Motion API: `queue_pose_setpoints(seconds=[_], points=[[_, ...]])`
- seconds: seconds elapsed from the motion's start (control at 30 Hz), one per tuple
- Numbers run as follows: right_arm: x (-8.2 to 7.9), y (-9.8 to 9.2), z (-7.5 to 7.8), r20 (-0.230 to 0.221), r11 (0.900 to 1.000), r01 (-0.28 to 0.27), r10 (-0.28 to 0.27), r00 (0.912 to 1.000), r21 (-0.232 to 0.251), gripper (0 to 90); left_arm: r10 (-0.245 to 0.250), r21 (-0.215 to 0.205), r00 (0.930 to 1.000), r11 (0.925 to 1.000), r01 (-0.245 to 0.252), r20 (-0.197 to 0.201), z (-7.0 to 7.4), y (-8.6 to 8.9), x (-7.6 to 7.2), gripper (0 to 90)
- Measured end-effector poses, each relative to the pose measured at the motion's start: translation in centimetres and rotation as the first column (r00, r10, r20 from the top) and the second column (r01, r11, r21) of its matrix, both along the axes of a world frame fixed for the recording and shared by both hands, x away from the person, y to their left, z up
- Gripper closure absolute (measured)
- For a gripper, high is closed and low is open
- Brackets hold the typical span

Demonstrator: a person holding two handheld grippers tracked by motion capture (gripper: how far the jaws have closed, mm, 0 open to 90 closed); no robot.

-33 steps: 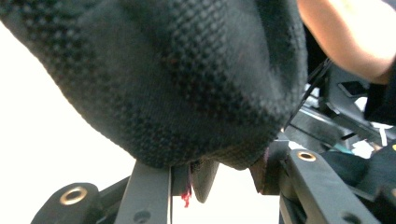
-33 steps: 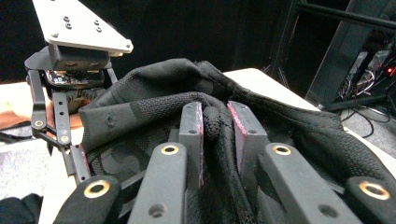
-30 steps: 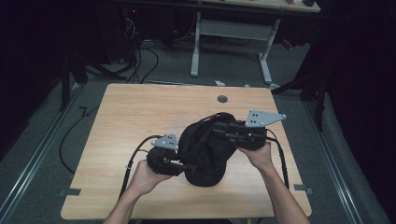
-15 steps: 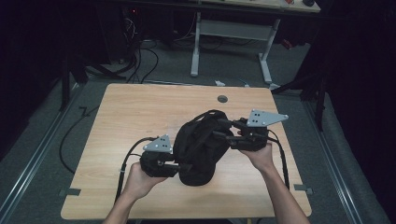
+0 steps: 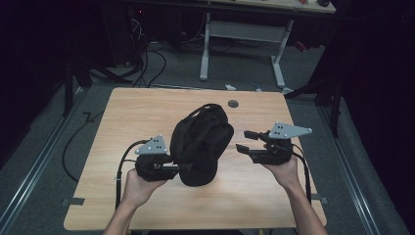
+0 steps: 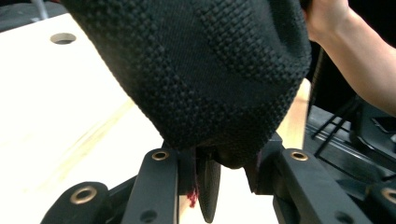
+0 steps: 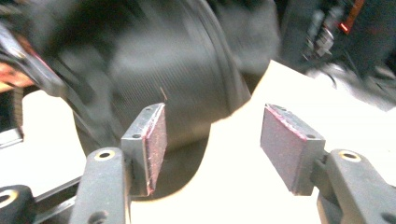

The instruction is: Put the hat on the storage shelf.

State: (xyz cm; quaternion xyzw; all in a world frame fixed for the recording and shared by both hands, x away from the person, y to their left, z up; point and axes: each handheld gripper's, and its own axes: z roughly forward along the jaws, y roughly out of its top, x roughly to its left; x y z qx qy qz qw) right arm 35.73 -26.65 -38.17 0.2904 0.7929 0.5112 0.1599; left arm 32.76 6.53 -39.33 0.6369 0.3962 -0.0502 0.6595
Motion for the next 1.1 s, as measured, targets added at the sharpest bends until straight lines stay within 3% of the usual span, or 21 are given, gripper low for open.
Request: queue_pose_setpoints(seconds=[0.1, 0.23, 0.37, 0.47, 0.57, 0.67, 0.8, 0.87, 0.93, 1.1], points=[[0.0, -0.7, -1.9, -0.056, 0.997, 0.071, -0.071, 0.9959, -0.013, 43.2, 0.025, -0.004, 0.9997, 0.9997, -0.025, 0.002, 0.1, 0.2, 0.2, 69.6], [0.0, -1.7, -4.9, -0.137, 0.99, 0.141, -0.143, 0.9802, -0.027, 43.5, 0.061, -0.011, 0.9981, 0.9981, -0.061, 0.008, 0.2, 0.5, 0.5, 69.5], [-0.1, -2.4, -8.1, -0.182, 0.979, 0.198, -0.203, 0.9621, -0.046, 43.5, 0.096, -0.02, 0.9953, 0.9952, -0.096, 0.01, 0.3, 0.8, 0.9, 69.5], [-0.1, -2.8, -10.5, -0.206, 0.958, 0.264, -0.282, 0.9371, -0.108, 43.3, 0.115, -0.023, 0.9932, 0.9932, -0.114, 0.017, 0.3, 1.0, 1.1, 69.4], [0.1, -3.3, -12.2, -0.221, 0.941, 0.31, -0.334, 0.9163, -0.139, 42.8, 0.142, -0.029, 0.9896, 0.9896, -0.141, 0.024, 0.4, 1.2, 1.3, 69.4], [0.3, -3.7, -13.5, -0.205, 0.915, 0.355, -0.391, 0.8971, -0.192, 42.6, 0.164, -0.036, 0.9857, 0.9859, -0.163, 0.035, 0.6, 1.5, 1.5, 69.4], [0.5, -3.9, -14.5, -0.184, 0.882, 0.397, -0.446, 0.8756, -0.253, 41.2, 0.192, -0.053, 0.9804, 0.9805, -0.189, 0.046, 0.7, 1.9, 1.7, 69.3], [0.4, -4.0, -14.9, -0.158, 0.869, 0.418, -0.466, 0.8704, -0.265, 41.0, 0.21, -0.059, 0.9763, 0.9765, -0.207, 0.052, 0.8, 2.1, 1.8, 69.3], [0.4, -4.0, -14.9, -0.146, 0.849, 0.449, -0.499, 0.854, -0.279, 40.0, 0.228, -0.069, 0.9718, 0.9721, -0.224, 0.059, 1.0, 2.3, 1.9, 69.3], [0.4, -4.1, -14.9, -0.148, 0.832, 0.476, -0.529, 0.8358, -0.283, 35.2, 0.272, -0.09, 0.9592, 0.96, -0.265, 0.077, 1.6, 2.8, 2.3, 69.2]])
